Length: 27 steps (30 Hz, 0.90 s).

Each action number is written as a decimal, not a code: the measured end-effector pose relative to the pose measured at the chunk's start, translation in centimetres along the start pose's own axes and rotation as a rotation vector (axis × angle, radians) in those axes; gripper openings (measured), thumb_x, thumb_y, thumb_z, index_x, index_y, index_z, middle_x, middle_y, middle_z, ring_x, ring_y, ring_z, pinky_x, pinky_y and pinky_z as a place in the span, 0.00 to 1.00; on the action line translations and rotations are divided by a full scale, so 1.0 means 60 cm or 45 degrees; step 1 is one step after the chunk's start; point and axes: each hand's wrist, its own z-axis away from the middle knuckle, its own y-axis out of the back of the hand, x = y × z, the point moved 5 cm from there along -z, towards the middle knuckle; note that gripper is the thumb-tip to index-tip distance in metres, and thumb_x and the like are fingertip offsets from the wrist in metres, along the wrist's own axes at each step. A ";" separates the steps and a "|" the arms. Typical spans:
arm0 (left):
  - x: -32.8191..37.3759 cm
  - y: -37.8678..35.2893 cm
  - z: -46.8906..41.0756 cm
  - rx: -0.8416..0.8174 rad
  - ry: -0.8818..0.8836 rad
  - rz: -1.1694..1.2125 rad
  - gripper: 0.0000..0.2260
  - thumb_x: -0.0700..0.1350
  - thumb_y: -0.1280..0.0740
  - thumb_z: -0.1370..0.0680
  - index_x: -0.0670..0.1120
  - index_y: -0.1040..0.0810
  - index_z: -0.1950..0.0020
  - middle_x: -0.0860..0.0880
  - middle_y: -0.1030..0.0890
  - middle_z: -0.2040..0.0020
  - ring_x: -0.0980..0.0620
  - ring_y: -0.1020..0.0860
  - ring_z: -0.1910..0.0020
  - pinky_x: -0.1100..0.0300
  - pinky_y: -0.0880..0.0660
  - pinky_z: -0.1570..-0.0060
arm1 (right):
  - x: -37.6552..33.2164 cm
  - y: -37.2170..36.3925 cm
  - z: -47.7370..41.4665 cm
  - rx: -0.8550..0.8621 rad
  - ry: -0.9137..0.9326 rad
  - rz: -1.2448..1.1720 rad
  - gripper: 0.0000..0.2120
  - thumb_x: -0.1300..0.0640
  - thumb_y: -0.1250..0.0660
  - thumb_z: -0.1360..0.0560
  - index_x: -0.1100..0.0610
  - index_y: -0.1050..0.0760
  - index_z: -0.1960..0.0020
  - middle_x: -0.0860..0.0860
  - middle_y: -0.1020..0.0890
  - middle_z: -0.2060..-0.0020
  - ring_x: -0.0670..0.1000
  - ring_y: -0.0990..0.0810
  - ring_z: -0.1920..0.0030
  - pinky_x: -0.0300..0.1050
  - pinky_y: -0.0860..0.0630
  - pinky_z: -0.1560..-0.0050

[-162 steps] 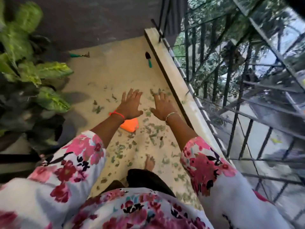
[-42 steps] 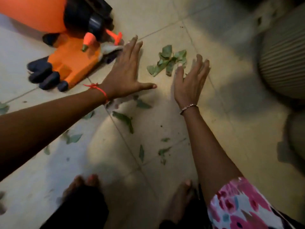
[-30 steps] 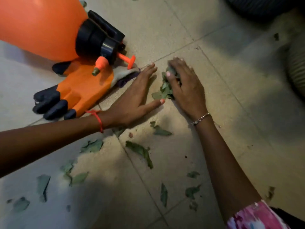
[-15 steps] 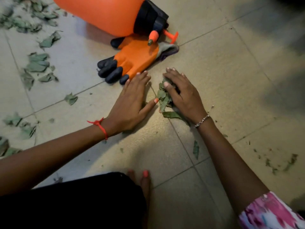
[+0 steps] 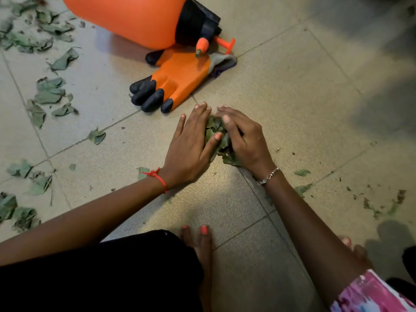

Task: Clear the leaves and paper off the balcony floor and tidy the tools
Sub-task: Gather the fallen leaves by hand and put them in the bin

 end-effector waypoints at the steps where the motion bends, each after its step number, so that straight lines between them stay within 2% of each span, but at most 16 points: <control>1: 0.006 -0.003 -0.006 0.004 -0.012 0.025 0.29 0.59 0.56 0.21 0.44 0.44 0.24 0.48 0.43 0.23 0.54 0.48 0.23 0.55 0.56 0.25 | 0.004 0.009 0.011 0.064 -0.036 0.002 0.22 0.51 0.49 0.21 0.62 0.24 0.39 0.57 0.22 0.39 0.51 0.28 0.34 0.38 0.34 0.33; 4: 0.022 -0.006 -0.022 0.027 0.008 0.164 0.29 0.58 0.55 0.21 0.44 0.41 0.25 0.47 0.40 0.24 0.54 0.45 0.24 0.54 0.53 0.25 | 0.007 0.005 0.046 0.163 -0.178 0.039 0.26 0.48 0.52 0.21 0.61 0.30 0.32 0.57 0.28 0.33 0.51 0.33 0.30 0.42 0.37 0.30; 7: 0.035 -0.011 -0.025 0.107 0.071 0.459 0.26 0.55 0.52 0.20 0.43 0.36 0.27 0.46 0.33 0.27 0.54 0.39 0.26 0.53 0.43 0.27 | -0.005 -0.021 0.063 0.248 -0.224 -0.010 0.27 0.46 0.52 0.21 0.61 0.35 0.29 0.57 0.32 0.30 0.51 0.37 0.28 0.43 0.38 0.29; 9: 0.044 -0.014 -0.023 0.165 0.100 0.642 0.22 0.52 0.51 0.19 0.43 0.32 0.30 0.47 0.28 0.31 0.56 0.34 0.30 0.61 0.37 0.31 | -0.012 -0.032 0.058 0.372 -0.285 -0.117 0.28 0.46 0.51 0.22 0.62 0.33 0.30 0.58 0.32 0.30 0.51 0.36 0.28 0.39 0.38 0.31; 12: 0.052 -0.013 -0.034 0.198 0.140 0.851 0.17 0.45 0.49 0.18 0.41 0.28 0.36 0.49 0.24 0.40 0.65 0.27 0.42 0.71 0.32 0.42 | -0.017 -0.037 0.040 0.607 -0.385 -0.267 0.29 0.44 0.51 0.24 0.61 0.28 0.33 0.56 0.30 0.31 0.51 0.33 0.31 0.34 0.35 0.36; 15: 0.052 -0.011 -0.043 0.195 0.279 1.165 0.15 0.45 0.49 0.19 0.43 0.28 0.37 0.50 0.23 0.42 0.61 0.25 0.43 0.66 0.29 0.40 | -0.014 -0.040 0.027 0.708 -0.429 -0.366 0.29 0.42 0.50 0.25 0.59 0.26 0.35 0.53 0.31 0.31 0.49 0.32 0.31 0.36 0.32 0.38; 17: 0.051 -0.011 -0.046 0.177 0.329 1.253 0.15 0.45 0.48 0.19 0.44 0.28 0.37 0.49 0.24 0.40 0.56 0.26 0.39 0.60 0.30 0.36 | -0.011 -0.042 0.021 0.693 -0.438 -0.359 0.29 0.43 0.50 0.25 0.59 0.26 0.36 0.52 0.30 0.31 0.48 0.31 0.32 0.34 0.32 0.40; 19: 0.051 -0.010 -0.045 0.116 0.339 1.317 0.17 0.46 0.48 0.20 0.44 0.30 0.35 0.48 0.26 0.36 0.55 0.27 0.36 0.60 0.30 0.35 | -0.009 -0.044 0.019 0.648 -0.402 -0.299 0.28 0.43 0.50 0.24 0.59 0.26 0.35 0.53 0.29 0.32 0.48 0.31 0.32 0.34 0.32 0.39; 22: 0.042 0.002 -0.045 0.024 0.321 1.321 0.20 0.46 0.47 0.19 0.41 0.35 0.30 0.46 0.31 0.31 0.57 0.29 0.35 0.67 0.31 0.37 | -0.011 -0.051 0.018 0.571 -0.333 -0.202 0.26 0.46 0.48 0.23 0.60 0.26 0.35 0.55 0.29 0.32 0.51 0.33 0.30 0.46 0.31 0.33; 24: 0.041 0.011 -0.041 -0.022 0.320 1.281 0.18 0.41 0.50 0.17 0.38 0.37 0.28 0.46 0.32 0.30 0.63 0.29 0.38 0.73 0.30 0.43 | -0.011 -0.056 0.017 0.558 -0.325 -0.147 0.23 0.48 0.47 0.22 0.61 0.27 0.35 0.56 0.29 0.32 0.53 0.34 0.29 0.54 0.32 0.32; 27: 0.039 0.018 -0.037 -0.034 0.363 1.240 0.18 0.38 0.51 0.17 0.37 0.37 0.28 0.46 0.32 0.31 0.67 0.29 0.42 0.76 0.32 0.46 | -0.014 -0.059 0.016 0.574 -0.261 -0.004 0.19 0.54 0.44 0.22 0.62 0.26 0.36 0.58 0.26 0.35 0.56 0.31 0.32 0.59 0.34 0.33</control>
